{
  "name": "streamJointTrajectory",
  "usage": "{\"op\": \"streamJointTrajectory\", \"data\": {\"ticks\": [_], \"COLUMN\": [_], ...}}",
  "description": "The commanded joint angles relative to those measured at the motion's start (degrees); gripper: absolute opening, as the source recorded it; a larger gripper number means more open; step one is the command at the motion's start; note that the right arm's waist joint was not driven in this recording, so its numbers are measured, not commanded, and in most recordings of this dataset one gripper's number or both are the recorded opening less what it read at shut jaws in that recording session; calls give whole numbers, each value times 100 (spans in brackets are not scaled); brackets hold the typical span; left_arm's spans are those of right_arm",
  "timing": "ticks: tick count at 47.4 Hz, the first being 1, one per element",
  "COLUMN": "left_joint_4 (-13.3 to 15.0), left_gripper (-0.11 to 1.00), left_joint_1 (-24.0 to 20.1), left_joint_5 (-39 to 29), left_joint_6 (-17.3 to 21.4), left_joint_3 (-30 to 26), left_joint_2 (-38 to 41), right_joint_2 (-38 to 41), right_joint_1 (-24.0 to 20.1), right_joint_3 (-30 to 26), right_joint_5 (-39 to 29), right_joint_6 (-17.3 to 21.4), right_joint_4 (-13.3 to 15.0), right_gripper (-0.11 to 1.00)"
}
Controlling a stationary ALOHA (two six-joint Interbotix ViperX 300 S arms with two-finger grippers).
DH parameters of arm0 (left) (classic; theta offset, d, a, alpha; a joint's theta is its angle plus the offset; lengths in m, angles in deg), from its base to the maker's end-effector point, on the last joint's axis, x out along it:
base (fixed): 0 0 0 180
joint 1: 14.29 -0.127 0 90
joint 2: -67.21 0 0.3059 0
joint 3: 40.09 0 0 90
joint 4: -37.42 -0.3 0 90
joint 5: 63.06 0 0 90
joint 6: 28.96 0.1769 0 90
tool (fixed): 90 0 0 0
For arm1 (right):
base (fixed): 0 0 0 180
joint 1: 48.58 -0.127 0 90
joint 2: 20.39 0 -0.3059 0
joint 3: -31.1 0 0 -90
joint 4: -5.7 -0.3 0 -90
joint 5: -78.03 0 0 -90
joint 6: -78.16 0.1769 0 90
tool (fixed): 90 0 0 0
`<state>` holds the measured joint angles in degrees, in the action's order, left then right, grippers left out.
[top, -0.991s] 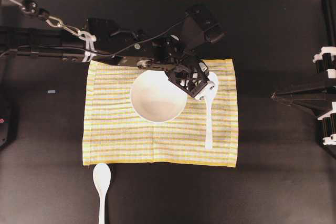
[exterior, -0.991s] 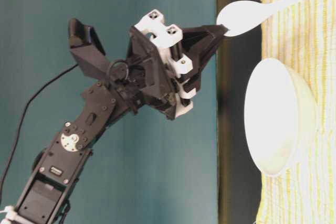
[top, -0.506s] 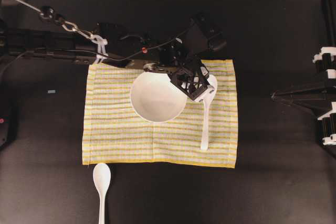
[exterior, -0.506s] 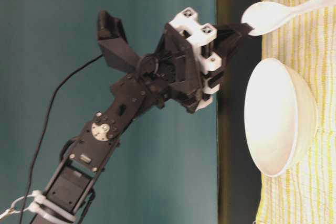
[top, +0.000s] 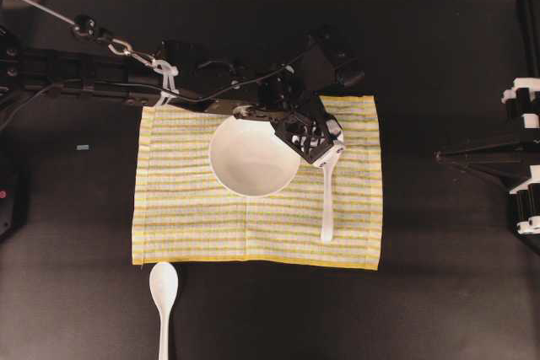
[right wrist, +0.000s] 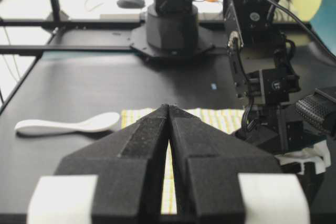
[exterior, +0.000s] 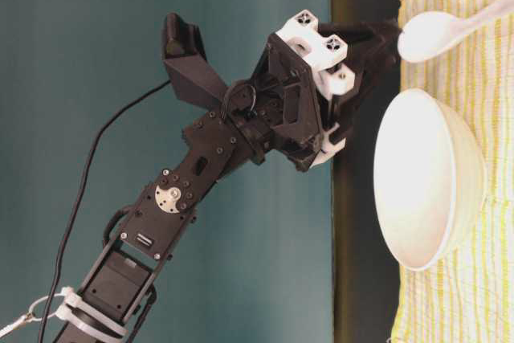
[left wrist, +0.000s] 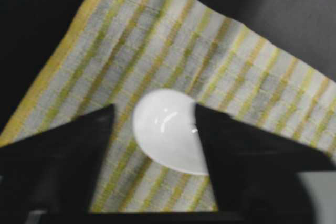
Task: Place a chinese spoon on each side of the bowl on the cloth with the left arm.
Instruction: 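Lower the spoon onto the cloth and open the left gripper, then move the left gripper down to the left spoon and grasp it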
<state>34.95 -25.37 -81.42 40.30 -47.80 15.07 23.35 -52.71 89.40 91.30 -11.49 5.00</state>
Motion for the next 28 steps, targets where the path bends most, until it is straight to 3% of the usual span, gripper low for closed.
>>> {"op": "streamJointTrajectory", "data": {"ticks": [1,6,13,20,28], "left_joint_4": [-18,-18,-18,-18,-18], "left_gripper": [66,83,80,78,78], "left_joint_1": [18,88,413,1055,1661], "left_joint_5": [44,-79,-606,-721,-334], "left_joint_6": [9,9,-70,-334,-1327], "left_joint_3": [-44,-44,308,1433,2848], "left_joint_2": [-53,-378,-1301,-2443,-3287], "right_joint_2": [18,-26,-141,-220,-193], "right_joint_1": [0,0,0,0,0], "right_joint_3": [-35,-35,-35,-9,35], "right_joint_5": [26,26,26,-53,-88], "right_joint_6": [0,0,0,0,0], "right_joint_4": [-9,-18,-18,-18,-18], "right_gripper": [-1,-1,-1,-1,-1]}}
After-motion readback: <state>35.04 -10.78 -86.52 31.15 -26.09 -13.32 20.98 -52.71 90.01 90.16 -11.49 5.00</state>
